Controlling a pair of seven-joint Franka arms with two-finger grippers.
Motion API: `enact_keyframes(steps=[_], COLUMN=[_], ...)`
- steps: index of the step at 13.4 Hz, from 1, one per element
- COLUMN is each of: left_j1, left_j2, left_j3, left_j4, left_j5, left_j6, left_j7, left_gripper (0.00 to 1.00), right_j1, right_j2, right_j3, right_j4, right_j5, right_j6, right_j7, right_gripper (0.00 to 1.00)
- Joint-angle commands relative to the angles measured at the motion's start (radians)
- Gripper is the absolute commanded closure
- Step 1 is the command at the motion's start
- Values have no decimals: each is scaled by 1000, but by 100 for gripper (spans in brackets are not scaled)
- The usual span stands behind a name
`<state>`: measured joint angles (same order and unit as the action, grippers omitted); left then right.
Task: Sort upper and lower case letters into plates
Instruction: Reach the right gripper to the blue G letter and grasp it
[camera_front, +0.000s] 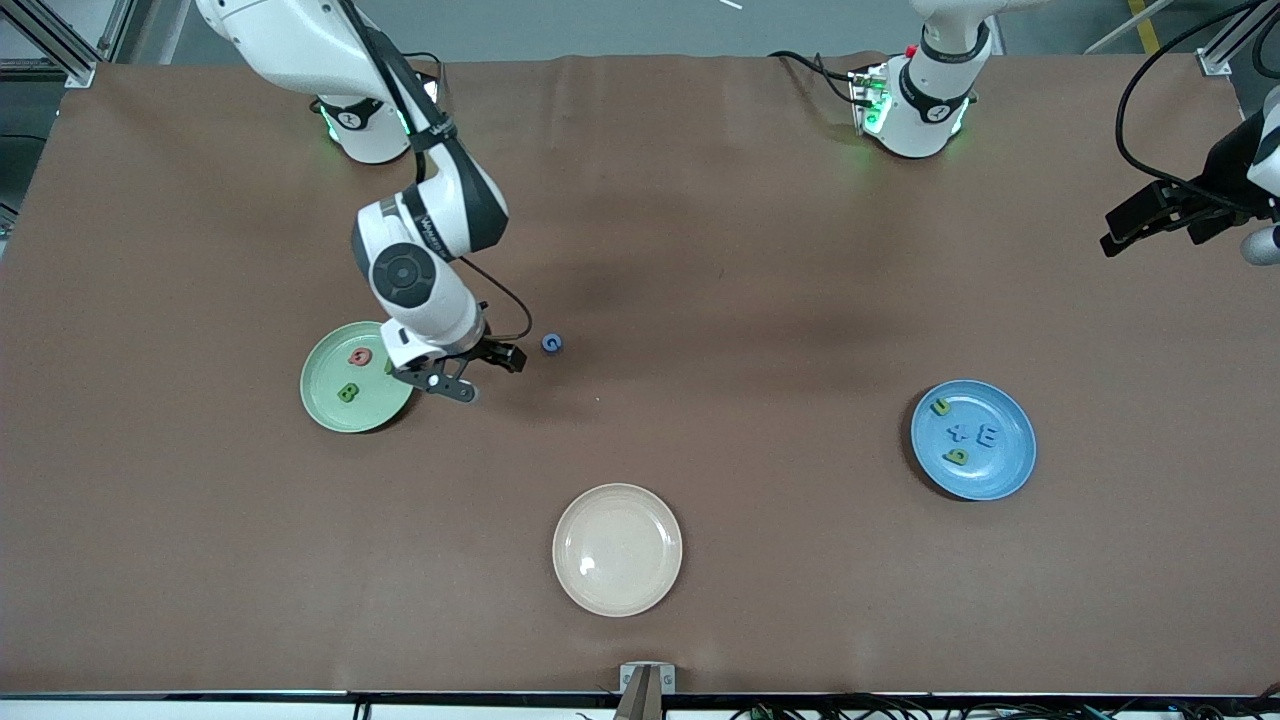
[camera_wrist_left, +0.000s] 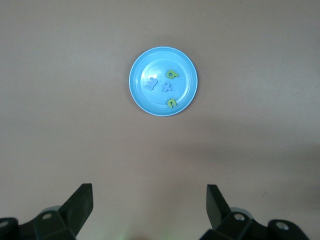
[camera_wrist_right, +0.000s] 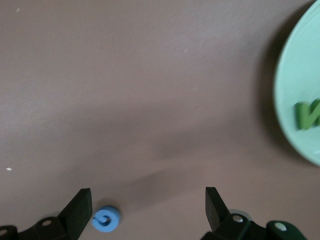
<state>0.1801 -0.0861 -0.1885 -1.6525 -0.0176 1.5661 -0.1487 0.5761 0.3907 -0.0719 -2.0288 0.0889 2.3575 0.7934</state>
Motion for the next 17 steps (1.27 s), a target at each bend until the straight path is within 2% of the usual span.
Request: enact_keyframes(steps=[1, 3, 10, 13, 17], left_j1=[10, 10, 9, 9, 4], left_j2=[-14, -9, -1, 0, 2], left_j3=[0, 0, 1, 1, -2], left_j4=[-9, -9, -10, -10, 2], left_j5=[-21, -21, -19, -19, -21], left_j6=[2, 8, 15, 15, 29], left_j7=[29, 29, 28, 29, 29], left_gripper=[0, 0, 0, 0, 0], right_j1=[48, 68, 157, 171, 179], right_j2=[20, 46, 94, 96, 99], right_j3=[-8, -8, -9, -9, -9], right_j4=[-50, -83, -90, -117, -116], right_j5=[6, 6, 6, 6, 6], right_j6=[92, 185, 247, 282, 287], right_j7=[68, 96, 194, 194, 196], right_gripper=[0, 0, 0, 13, 41])
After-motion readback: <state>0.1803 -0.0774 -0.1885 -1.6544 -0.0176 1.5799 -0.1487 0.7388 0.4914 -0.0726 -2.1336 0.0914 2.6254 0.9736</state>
